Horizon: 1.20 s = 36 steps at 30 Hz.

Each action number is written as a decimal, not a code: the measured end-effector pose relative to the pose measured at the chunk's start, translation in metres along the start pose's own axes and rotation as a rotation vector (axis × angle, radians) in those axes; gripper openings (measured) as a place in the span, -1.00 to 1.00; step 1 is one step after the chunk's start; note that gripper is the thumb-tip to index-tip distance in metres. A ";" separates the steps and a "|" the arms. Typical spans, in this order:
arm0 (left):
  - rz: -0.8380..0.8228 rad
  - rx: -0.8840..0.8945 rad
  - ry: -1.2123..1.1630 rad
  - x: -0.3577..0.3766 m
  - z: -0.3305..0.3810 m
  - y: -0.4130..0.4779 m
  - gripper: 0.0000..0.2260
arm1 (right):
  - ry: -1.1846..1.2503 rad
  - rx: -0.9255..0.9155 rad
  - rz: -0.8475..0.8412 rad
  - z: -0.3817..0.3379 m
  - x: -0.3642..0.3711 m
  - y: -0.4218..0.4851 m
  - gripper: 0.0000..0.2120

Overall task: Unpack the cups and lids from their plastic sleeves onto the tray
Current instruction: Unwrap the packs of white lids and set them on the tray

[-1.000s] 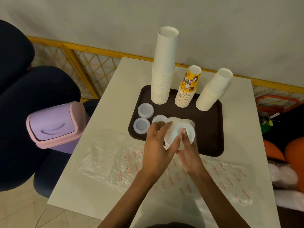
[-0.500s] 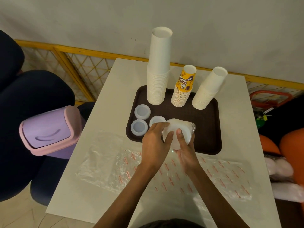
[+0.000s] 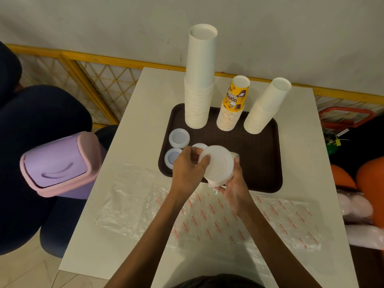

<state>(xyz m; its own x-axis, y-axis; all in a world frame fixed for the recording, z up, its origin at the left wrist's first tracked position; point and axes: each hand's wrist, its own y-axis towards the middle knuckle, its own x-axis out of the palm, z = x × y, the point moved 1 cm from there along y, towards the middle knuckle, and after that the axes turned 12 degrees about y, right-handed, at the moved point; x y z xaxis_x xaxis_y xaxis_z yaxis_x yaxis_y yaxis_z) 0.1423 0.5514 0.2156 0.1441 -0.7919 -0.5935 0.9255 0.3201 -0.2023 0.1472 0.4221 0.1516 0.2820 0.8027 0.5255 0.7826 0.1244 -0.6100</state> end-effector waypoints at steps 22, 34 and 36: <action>-0.097 -0.340 -0.484 -0.007 -0.014 0.020 -0.80 | -0.029 -0.033 0.143 -0.003 -0.002 0.017 -0.60; 0.186 -0.537 -0.215 -0.016 -0.113 0.079 -0.67 | -0.052 -0.096 0.187 -0.010 -0.009 0.028 -0.54; 0.157 -0.525 -0.184 -0.009 -0.114 0.084 -0.67 | -0.059 -0.094 0.185 -0.010 -0.008 0.030 -0.55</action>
<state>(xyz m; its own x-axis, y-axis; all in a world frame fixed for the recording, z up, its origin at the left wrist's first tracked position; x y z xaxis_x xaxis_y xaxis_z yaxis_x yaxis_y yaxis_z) 0.1787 0.6444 0.1150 0.3682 -0.7763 -0.5117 0.5968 0.6193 -0.5102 0.1741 0.4137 0.1345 0.3946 0.8399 0.3727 0.7696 -0.0805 -0.6335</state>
